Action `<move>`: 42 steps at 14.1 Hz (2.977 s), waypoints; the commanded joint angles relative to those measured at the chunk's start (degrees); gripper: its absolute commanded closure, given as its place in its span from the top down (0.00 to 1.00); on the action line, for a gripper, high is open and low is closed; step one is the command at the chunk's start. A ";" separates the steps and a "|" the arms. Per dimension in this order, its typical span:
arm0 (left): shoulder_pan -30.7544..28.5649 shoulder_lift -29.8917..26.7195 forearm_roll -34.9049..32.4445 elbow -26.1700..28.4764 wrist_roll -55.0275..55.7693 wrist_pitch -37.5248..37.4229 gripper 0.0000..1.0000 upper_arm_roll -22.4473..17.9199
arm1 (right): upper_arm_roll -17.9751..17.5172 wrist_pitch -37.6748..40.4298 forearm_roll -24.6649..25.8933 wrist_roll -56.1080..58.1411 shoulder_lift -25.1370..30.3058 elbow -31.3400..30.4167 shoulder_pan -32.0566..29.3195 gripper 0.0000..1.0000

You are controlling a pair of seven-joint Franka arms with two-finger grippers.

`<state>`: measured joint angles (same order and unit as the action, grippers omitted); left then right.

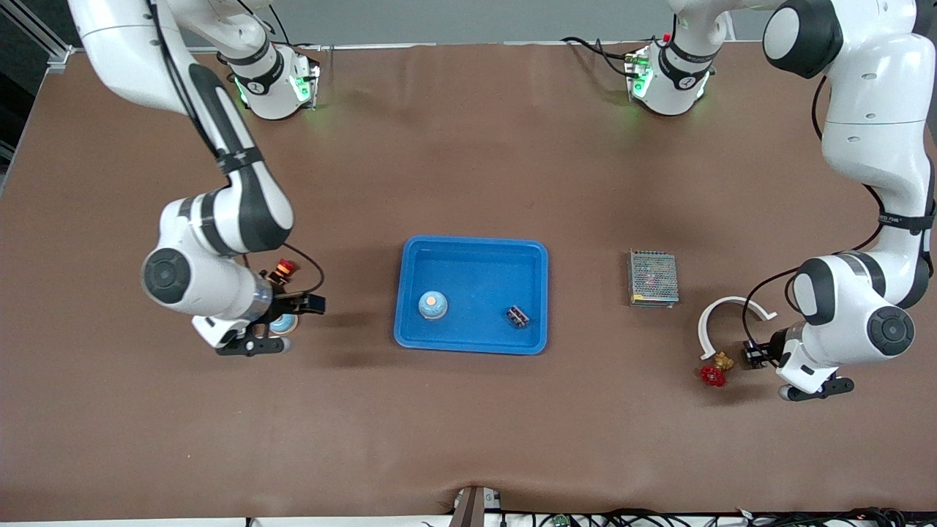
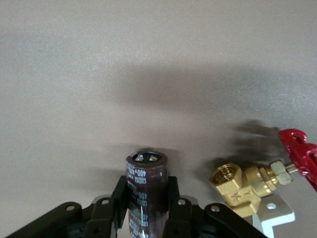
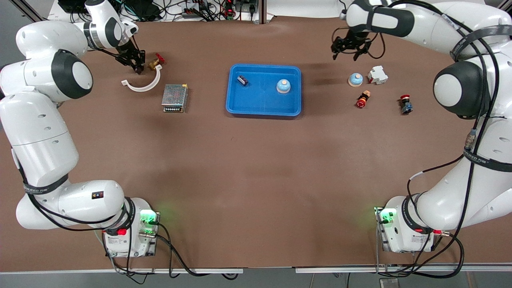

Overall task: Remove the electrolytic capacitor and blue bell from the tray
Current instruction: 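Release the bell with the right gripper while the left gripper releases the capacitor, then grasp another bell with the right gripper while the left gripper grasps a capacitor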

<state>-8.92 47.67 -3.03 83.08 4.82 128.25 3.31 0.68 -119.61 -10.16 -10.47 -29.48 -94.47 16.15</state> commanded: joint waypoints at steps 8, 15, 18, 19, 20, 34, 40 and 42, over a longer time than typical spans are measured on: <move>-0.22 -3.53 -0.75 -0.03 0.37 -0.98 1.00 0.12 | 0.37 -8.44 -0.65 -26.86 0.83 -2.21 13.55 1.00; 1.97 -14.61 -0.22 -0.46 9.14 -15.47 1.00 1.78 | 0.72 -18.29 -0.30 -36.71 -4.08 -3.18 19.44 1.00; 5.39 -16.91 0.04 -0.73 15.99 -18.29 1.00 1.96 | 0.72 -19.61 -0.03 -38.39 -6.28 -2.57 20.23 1.00; 6.62 -17.43 0.04 -1.16 18.01 -19.26 1.00 1.96 | 0.81 -19.61 0.49 -39.09 -6.90 -2.39 20.67 1.00; 7.68 -17.53 0.04 -1.52 19.69 -20.57 1.00 2.05 | 0.90 -19.70 1.10 -39.88 -8.12 -1.60 20.76 1.00; 27.37 -11.64 0.13 -7.32 57.22 -12.52 1.00 2.49 | 0.90 -18.56 6.21 -47.01 -17.18 8.42 20.76 1.00; 33.61 -7.16 0.04 -7.32 66.71 -2.23 1.00 2.40 | 0.81 -17.95 6.03 -48.14 -18.24 10.18 20.94 1.00; 34.49 -5.93 0.04 -7.32 68.04 -0.82 1.00 2.40 | 0.81 -17.07 6.03 -48.24 -18.50 11.06 21.12 1.00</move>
<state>24.76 40.02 -2.98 77.61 71.36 126.37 6.15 1.11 -138.13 -5.18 -56.73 -46.79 -85.93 36.51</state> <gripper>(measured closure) 0.000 0.000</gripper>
